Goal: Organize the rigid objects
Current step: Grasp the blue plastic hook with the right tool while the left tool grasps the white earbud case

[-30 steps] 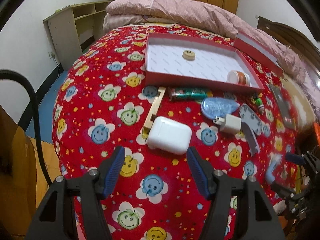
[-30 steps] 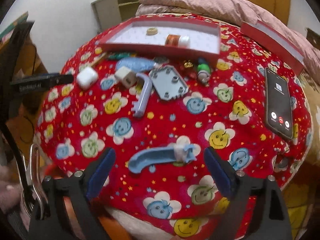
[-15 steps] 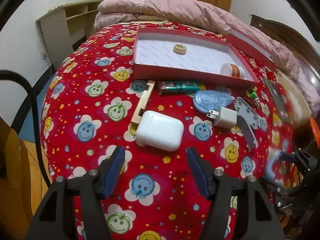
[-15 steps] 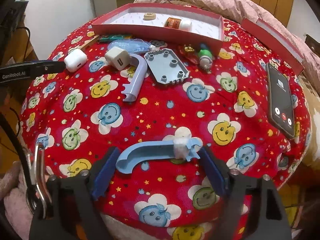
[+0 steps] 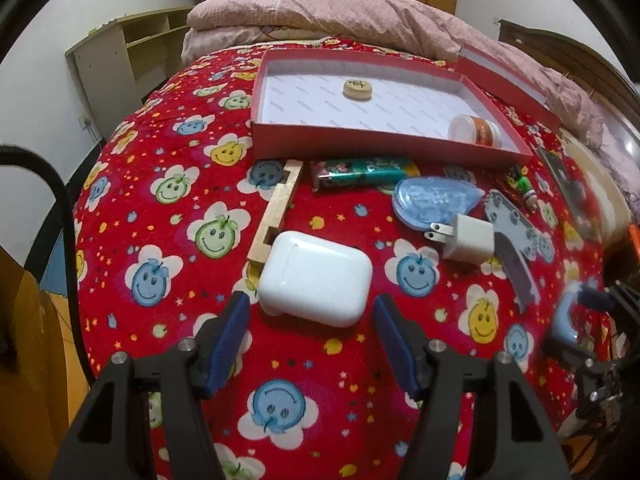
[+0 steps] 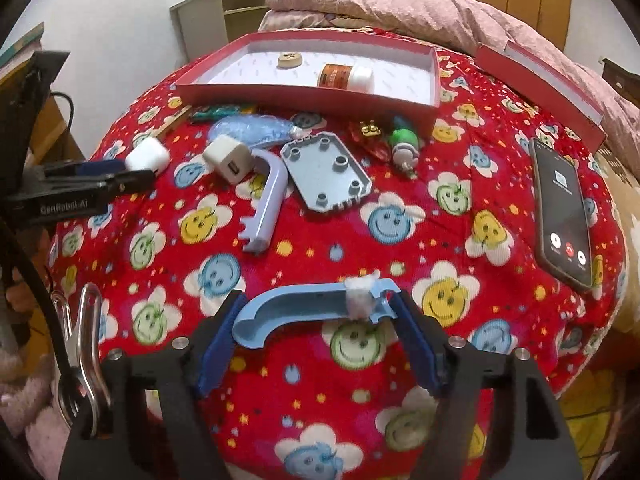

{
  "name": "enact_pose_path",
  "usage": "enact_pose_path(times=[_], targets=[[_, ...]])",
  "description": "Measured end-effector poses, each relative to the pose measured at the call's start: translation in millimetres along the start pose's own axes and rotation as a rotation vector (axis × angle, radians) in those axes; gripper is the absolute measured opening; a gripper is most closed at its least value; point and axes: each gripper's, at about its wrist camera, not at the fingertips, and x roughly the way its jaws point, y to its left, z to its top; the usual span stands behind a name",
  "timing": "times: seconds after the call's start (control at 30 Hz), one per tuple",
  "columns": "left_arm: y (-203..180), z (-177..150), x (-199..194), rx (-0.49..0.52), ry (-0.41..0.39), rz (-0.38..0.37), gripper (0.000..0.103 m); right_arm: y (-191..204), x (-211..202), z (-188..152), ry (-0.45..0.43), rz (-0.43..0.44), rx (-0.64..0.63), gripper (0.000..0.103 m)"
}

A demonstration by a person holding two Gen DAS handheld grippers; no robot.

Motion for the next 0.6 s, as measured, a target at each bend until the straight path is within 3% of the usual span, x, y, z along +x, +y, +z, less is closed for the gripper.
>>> enact_pose_path(times=[0.3, 0.6], targets=[[-19, -1, 5, 0.048, 0.005, -0.058, 0.068, -3, 10, 7, -0.008, 0.003, 0.027, 0.075], [-36, 1, 11, 0.106, -0.022, -0.023, 0.068, -3, 9, 4, -0.025, 0.003, 0.028, 0.075]])
